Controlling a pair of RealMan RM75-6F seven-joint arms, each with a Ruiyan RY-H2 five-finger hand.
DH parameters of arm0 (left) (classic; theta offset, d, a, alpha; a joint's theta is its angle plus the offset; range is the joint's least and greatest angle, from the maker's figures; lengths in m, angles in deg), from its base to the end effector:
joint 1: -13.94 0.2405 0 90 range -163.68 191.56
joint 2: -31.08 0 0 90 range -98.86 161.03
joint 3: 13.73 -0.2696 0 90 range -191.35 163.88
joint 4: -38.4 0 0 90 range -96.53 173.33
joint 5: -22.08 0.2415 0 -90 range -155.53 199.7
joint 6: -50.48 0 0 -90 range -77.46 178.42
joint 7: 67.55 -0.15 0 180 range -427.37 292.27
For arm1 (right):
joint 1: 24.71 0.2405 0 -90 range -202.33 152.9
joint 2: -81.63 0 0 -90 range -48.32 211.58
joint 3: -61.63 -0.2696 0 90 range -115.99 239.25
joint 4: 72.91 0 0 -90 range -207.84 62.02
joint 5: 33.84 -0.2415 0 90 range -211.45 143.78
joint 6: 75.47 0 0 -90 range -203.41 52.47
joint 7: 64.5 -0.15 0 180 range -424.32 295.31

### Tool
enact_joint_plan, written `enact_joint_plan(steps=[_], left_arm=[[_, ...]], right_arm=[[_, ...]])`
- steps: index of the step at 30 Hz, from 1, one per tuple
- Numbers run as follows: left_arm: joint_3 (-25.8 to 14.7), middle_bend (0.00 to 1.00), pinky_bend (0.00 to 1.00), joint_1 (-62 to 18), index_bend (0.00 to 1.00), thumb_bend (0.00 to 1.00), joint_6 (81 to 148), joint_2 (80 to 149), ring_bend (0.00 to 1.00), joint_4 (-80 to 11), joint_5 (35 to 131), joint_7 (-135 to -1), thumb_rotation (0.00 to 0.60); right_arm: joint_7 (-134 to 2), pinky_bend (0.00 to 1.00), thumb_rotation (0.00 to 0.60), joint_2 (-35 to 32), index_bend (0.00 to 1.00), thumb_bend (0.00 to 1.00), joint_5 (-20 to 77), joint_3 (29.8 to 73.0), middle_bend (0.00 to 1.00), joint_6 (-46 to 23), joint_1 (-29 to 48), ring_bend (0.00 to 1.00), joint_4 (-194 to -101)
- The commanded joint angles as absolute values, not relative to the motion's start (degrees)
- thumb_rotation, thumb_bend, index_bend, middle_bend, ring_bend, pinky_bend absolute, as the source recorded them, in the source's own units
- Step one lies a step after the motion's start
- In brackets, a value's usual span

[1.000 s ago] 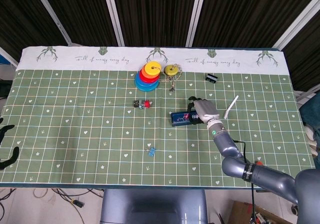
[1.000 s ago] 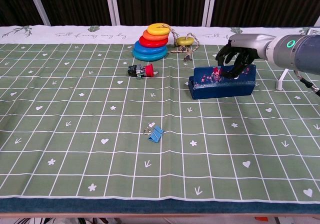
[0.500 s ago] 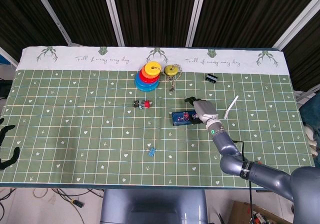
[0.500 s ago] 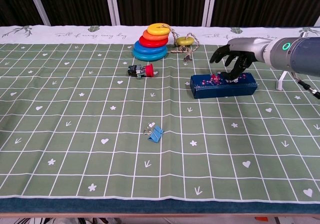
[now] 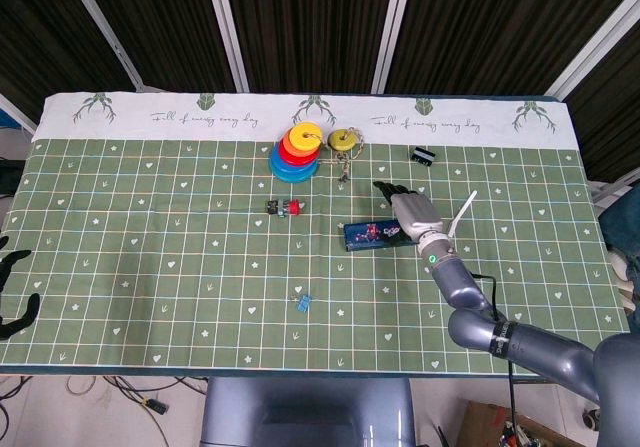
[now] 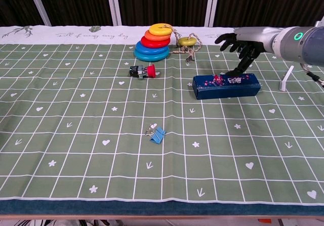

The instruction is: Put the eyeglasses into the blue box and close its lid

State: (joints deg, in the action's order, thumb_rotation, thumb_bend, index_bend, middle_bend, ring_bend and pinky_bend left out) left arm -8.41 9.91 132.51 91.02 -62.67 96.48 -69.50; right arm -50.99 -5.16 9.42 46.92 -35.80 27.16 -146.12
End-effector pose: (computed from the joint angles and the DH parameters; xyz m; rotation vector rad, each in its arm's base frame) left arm -0.3366 0.1912 0.1530 -1.2098 -1.0446 -0.8314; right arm -0.1669 -0.4477 -0.0288 1.7147 -1.2485 0.8148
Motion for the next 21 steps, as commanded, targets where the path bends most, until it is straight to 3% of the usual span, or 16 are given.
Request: enact_joint_plan(steps=[1, 10, 21], left_arm=[[-8.45, 0.02, 0.0, 9.9, 0.2, 0.41, 132.47, 91.05, 0.0, -62.71, 96.47, -69.6, 0.6], [-8.5, 0.02, 0.0, 9.98, 0.21, 0.41, 132.48, 90.93, 0.0, -62.94, 96.34, -69.76, 0.6], [-8.43, 0.02, 0.0, 9.87, 0.21, 0.41, 132.34, 91.03, 0.0, -62.83, 96.25, -69.78, 0.6]], right_arm=[[-49.08, 0.2, 0.6, -3.79, 0.15, 0.32, 9.59, 48.75, 0.12, -36.07, 27.05, 0.11, -147.84], [-46.97, 0.2, 0.6, -6.01, 0.21, 0.32, 9.6, 51.39, 0.16, -34.67, 27.07, 0.11, -146.74], [-47.59, 0.2, 0.6, -8.31, 0.32, 0.36, 9.89, 51.19, 0.26, -33.81, 27.01, 0.12, -144.0]])
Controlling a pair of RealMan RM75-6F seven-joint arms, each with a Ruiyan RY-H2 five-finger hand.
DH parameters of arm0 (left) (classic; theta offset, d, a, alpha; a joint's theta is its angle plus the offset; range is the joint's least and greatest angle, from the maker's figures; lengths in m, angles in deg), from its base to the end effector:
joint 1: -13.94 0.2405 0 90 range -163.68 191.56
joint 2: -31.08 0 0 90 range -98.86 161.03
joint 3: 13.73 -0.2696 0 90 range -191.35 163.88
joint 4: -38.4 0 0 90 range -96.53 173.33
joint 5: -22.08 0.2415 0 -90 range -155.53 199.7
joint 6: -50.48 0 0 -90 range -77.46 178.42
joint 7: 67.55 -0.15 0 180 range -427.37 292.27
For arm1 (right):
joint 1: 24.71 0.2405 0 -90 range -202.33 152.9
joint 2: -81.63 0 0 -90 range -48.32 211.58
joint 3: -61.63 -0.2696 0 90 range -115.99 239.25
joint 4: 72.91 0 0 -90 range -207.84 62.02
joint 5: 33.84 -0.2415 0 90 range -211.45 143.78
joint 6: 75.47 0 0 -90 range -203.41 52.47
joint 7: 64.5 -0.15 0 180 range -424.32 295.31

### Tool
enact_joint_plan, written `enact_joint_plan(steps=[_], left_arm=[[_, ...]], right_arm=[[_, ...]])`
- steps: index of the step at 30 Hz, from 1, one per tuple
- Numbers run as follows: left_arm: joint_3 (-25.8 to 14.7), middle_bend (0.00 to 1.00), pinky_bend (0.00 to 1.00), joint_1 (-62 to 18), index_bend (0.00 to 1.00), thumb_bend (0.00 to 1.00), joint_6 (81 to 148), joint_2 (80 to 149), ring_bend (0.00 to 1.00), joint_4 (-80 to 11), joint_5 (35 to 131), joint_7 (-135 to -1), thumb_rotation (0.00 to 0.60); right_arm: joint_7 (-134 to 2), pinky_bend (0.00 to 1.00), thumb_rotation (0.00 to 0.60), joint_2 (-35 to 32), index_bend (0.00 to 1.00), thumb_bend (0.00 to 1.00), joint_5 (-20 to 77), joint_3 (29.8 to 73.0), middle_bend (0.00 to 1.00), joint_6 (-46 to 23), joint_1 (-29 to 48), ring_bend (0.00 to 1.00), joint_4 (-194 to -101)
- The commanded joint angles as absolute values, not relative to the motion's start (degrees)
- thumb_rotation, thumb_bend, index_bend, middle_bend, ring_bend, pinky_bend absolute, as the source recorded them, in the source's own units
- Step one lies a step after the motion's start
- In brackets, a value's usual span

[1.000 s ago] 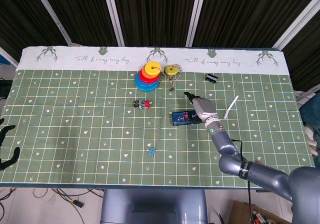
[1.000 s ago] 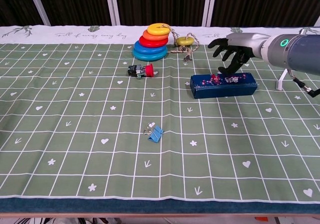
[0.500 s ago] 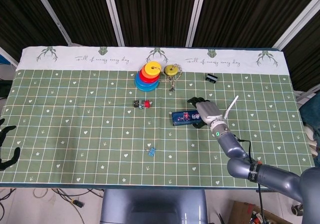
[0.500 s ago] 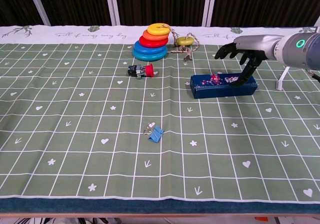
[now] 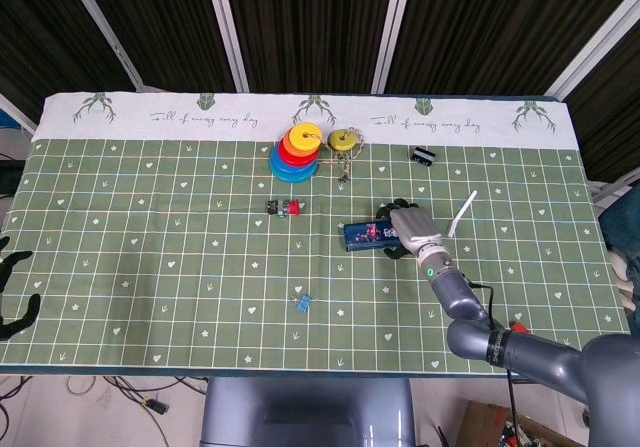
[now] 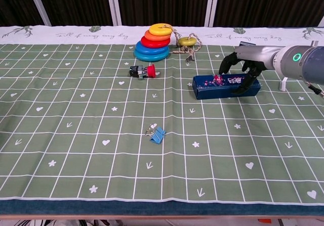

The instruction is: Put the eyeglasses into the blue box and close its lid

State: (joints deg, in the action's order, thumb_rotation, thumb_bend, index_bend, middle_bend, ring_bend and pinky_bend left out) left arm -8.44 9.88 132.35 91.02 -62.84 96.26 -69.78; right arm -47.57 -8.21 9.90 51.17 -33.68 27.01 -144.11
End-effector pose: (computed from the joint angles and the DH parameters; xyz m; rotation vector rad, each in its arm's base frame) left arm -0.3366 0.1911 0.1523 -1.2102 -1.0477 -0.8262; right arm -0.1827 -0.4324 -0.0517 1.7706 -1.1751 0.7210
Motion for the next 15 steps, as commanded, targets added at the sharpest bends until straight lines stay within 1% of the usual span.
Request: enact_joint_plan(steps=[1, 6, 15], left_arm=[[-8.42, 0.02, 0.0, 9.86, 0.21, 0.41, 132.34, 91.03, 0.0, -62.83, 96.24, -69.77, 0.6], [-8.44, 0.02, 0.0, 9.9, 0.21, 0.41, 132.39, 91.01, 0.0, -62.86, 96.26, -69.72, 0.6], [-8.43, 0.02, 0.0, 9.95, 0.21, 0.41, 132.43, 90.96, 0.0, -62.93, 96.21, -69.66, 0.6]], right_arm=[[-47.59, 0.2, 0.6, -8.33, 0.33, 0.36, 9.92, 51.21, 0.27, -33.87, 27.02, 0.12, -143.98], [-48.07, 0.2, 0.6, -8.36, 0.36, 0.37, 9.95, 50.87, 0.29, -34.14, 27.07, 0.12, -144.2], [-46.89, 0.2, 0.6, -7.45, 0.36, 0.37, 9.61, 51.34, 0.27, -34.42, 27.37, 0.11, -145.19]])
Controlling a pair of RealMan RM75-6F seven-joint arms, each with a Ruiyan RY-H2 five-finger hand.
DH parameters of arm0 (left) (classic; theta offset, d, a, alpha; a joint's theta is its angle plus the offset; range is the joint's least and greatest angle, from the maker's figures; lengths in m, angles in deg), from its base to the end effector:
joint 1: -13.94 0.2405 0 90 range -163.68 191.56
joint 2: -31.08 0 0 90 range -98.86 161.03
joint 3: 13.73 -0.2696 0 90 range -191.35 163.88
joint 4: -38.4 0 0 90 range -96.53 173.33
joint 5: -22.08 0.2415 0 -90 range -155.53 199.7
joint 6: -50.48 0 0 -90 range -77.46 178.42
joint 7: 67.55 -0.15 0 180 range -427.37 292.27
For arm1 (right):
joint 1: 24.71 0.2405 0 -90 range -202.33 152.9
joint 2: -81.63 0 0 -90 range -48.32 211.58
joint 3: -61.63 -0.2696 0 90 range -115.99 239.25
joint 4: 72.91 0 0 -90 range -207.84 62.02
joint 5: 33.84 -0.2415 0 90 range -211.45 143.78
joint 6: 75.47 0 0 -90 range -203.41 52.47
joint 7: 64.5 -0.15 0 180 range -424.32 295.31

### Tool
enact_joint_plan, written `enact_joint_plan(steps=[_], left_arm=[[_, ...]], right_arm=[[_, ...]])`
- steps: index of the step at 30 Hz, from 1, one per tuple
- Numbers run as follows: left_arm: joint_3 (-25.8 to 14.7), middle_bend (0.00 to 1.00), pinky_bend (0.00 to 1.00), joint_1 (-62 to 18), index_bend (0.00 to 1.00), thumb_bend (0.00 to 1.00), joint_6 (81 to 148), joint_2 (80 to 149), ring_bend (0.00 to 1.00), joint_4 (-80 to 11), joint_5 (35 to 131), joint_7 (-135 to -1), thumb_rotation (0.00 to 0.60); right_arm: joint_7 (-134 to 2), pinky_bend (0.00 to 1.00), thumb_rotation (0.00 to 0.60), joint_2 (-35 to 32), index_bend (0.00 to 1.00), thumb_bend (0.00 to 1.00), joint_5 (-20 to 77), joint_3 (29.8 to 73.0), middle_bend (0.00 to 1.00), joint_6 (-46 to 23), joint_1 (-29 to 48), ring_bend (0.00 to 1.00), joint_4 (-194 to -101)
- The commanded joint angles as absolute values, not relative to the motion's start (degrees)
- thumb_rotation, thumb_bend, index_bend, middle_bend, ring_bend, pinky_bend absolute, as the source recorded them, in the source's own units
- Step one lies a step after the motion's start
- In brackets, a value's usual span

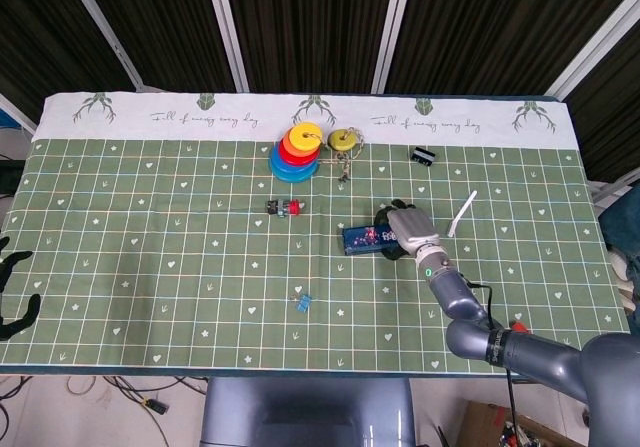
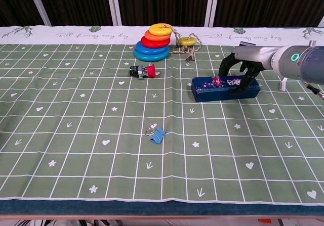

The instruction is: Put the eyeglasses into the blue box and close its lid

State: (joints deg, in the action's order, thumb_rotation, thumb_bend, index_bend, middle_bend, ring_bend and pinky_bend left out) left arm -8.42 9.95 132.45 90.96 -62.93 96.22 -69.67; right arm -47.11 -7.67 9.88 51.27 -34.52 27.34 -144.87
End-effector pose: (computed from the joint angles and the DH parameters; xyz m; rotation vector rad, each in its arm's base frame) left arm -0.3365 0.1907 0.1528 -1.2069 -1.0487 -0.8280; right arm -0.1797 -0.4313 -0.0520 1.7942 -1.1723 0.7116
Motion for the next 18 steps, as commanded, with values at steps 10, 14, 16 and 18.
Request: enact_joint_plan(steps=[10, 14, 16, 18], left_arm=[[-8.43, 0.02, 0.0, 10.0, 0.21, 0.41, 132.51, 90.94, 0.0, -62.87, 96.23, -69.6, 0.6], [-8.45, 0.02, 0.0, 10.01, 0.21, 0.41, 132.48, 90.9, 0.0, -62.86, 96.21, -69.6, 0.6], [-8.45, 0.02, 0.0, 9.99, 0.21, 0.41, 132.42, 90.9, 0.0, -62.87, 96.16, -69.65, 0.6], [-8.46, 0.02, 0.0, 9.98, 0.21, 0.41, 132.38, 90.89, 0.0, -62.89, 96.14, -69.69, 0.6]], right_arm=[[-46.51, 0.2, 0.6, -7.16, 0.37, 0.39, 8.25, 51.23, 0.29, -33.94, 27.39, 0.11, -146.0], [-46.43, 0.2, 0.6, -7.12, 0.37, 0.39, 7.99, 51.28, 0.29, -33.85, 27.38, 0.11, -146.14], [-46.31, 0.2, 0.6, -7.0, 0.37, 0.39, 7.86, 51.39, 0.29, -33.87, 27.38, 0.11, -146.19], [-46.22, 0.2, 0.6, -6.87, 0.36, 0.39, 7.67, 51.46, 0.27, -33.87, 27.36, 0.11, -146.24]])
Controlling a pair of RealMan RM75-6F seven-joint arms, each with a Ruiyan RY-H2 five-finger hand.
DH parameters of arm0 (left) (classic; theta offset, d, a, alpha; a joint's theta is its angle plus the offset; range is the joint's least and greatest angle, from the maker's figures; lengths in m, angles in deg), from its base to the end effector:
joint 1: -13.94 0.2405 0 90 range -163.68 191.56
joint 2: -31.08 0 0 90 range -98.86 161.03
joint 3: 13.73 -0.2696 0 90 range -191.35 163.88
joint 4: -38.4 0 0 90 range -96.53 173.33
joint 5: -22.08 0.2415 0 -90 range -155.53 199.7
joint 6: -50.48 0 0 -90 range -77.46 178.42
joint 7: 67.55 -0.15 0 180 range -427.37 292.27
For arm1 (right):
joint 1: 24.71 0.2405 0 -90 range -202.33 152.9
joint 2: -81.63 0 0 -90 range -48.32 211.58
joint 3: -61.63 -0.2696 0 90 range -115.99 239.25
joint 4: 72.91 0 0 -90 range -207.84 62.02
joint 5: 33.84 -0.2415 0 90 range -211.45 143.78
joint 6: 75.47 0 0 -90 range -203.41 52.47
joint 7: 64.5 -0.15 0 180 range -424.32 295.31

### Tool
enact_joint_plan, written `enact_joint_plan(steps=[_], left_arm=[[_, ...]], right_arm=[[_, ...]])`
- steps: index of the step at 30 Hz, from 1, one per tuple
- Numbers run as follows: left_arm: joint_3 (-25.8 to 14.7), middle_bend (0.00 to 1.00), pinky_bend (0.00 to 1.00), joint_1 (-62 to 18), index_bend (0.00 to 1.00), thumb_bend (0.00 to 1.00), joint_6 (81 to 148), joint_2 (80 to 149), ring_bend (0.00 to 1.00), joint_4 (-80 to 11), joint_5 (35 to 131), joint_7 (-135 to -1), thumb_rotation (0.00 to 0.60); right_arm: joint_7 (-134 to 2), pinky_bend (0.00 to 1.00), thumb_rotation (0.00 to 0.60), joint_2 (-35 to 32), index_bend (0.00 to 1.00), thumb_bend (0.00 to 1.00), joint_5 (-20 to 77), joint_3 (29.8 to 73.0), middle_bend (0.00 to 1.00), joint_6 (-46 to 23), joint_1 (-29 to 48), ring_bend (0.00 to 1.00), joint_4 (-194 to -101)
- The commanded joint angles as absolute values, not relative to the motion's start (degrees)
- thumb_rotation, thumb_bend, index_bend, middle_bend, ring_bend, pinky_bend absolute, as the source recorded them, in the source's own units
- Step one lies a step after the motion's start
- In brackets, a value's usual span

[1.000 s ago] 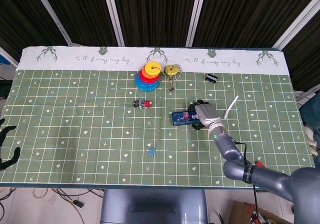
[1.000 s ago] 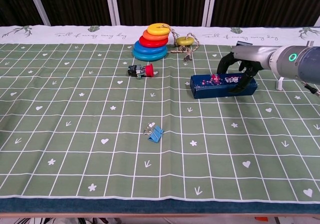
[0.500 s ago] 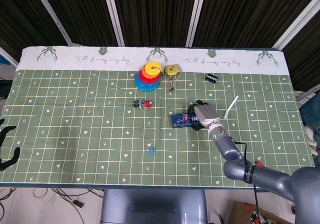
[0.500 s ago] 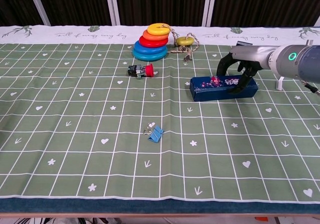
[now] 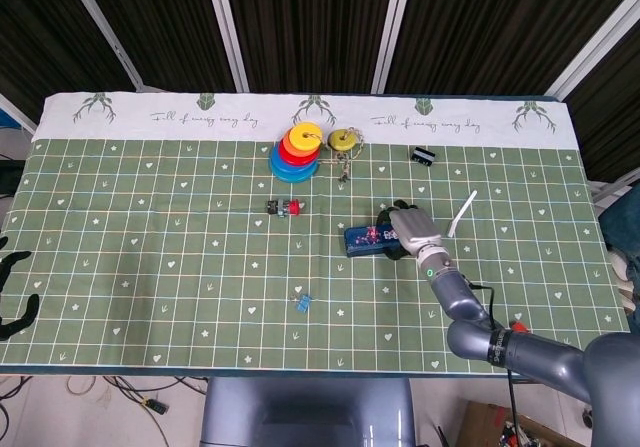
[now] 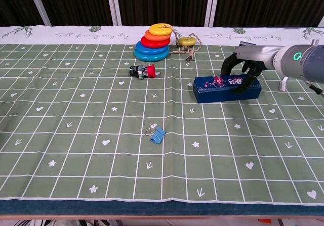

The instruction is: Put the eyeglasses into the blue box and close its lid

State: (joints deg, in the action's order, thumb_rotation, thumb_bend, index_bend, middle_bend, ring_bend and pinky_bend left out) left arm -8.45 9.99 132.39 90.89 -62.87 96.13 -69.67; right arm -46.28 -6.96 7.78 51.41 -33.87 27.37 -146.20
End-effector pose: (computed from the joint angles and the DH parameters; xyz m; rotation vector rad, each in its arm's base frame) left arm -0.3373 0.1903 0.1532 -1.2064 -1.0490 -0.8242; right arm -0.1807 -0.4295 -0.0491 1.7749 -1.1915 0.7056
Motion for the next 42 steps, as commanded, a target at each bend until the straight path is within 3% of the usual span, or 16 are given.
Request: enact_joint_plan(steps=[1, 5, 8, 12, 17, 22, 28, 36, 42], left_arm=[[-8.45, 0.02, 0.0, 9.98, 0.21, 0.41, 132.39, 90.89, 0.0, -62.9, 96.13, -69.74, 0.6], [-8.41, 0.02, 0.0, 9.99, 0.21, 0.41, 132.48, 90.9, 0.0, -62.9, 96.11, -69.76, 0.6], [-8.43, 0.02, 0.0, 10.0, 0.21, 0.41, 132.49, 90.92, 0.0, -62.82, 96.16, -69.73, 0.6], [-8.45, 0.02, 0.0, 10.0, 0.21, 0.41, 132.6, 90.97, 0.0, -62.76, 96.32, -69.86, 0.6], [-8.36, 0.02, 0.0, 10.12, 0.21, 0.41, 133.06, 91.05, 0.0, -62.68, 96.51, -69.84, 0.6], [-8.41, 0.02, 0.0, 10.29, 0.21, 0.41, 133.51, 91.15, 0.0, -62.71, 96.81, -69.96, 0.6], [-8.78, 0.02, 0.0, 10.33, 0.21, 0.41, 133.94, 91.22, 0.0, -62.44, 97.98, -70.61, 0.6], [-9.6, 0.02, 0.0, 10.59, 0.2, 0.41, 135.73, 91.22, 0.0, -61.44, 101.34, -72.14, 0.6], [-9.89, 0.02, 0.0, 10.52, 0.2, 0.41, 135.6, 90.58, 0.0, -60.41, 102.28, -71.66, 0.6]], right_arm=[[-46.21, 0.2, 0.6, -6.72, 0.33, 0.39, 7.62, 51.54, 0.24, -34.02, 27.35, 0.1, -146.36], [-46.19, 0.2, 0.6, -5.45, 0.11, 0.35, 7.69, 52.04, 0.09, -34.81, 27.19, 0.04, -147.59], [-45.76, 0.2, 0.6, -3.62, 0.01, 0.31, 8.08, 52.75, 0.02, -34.25, 26.64, 0.01, -149.73], [-45.1, 0.2, 0.6, -0.69, 0.0, 0.29, 10.52, 53.98, 0.0, -29.9, 24.47, 0.0, -154.15], [-48.79, 0.2, 0.6, 2.63, 0.0, 0.29, 18.8, 55.45, 0.0, -18.16, 17.6, 0.0, -161.03], [-54.83, 0.2, 0.6, 5.22, 0.0, 0.29, 31.39, 59.77, 0.0, -4.07, 8.31, 0.01, -165.28], [-57.46, 0.2, 0.6, 6.8, 0.0, 0.25, 39.88, 65.85, 0.0, 8.43, -1.94, 0.01, -166.57], [-57.19, 0.2, 0.6, 5.12, 0.0, 0.23, 45.41, 69.09, 0.0, 19.3, -11.13, 0.01, -164.22], [-54.76, 0.2, 0.6, 5.32, 0.0, 0.22, 48.43, 68.14, 0.0, 21.86, -13.4, 0.01, -163.68]])
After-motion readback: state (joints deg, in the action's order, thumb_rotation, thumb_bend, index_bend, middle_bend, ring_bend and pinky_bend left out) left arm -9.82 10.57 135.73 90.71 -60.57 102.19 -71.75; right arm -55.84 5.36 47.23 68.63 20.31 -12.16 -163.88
